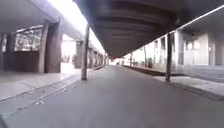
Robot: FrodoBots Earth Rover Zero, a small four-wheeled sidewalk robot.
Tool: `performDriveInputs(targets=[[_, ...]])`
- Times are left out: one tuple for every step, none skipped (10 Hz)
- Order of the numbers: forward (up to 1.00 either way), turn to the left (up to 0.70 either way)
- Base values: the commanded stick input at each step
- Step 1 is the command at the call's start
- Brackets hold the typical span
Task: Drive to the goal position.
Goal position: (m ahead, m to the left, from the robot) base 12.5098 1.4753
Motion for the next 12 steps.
performDriveInputs(targets=[[0.7, 0.0], [0.7, 0.0], [0.7, 0.0], [0.7, 0.0], [0.7, 0.0], [0.7, 0.0], [0.7, 0.0], [0.7, 0.0], [0.7, 0.0], [0.7, 0.0], [0.7, 0.0], [0.7, 0.0]])
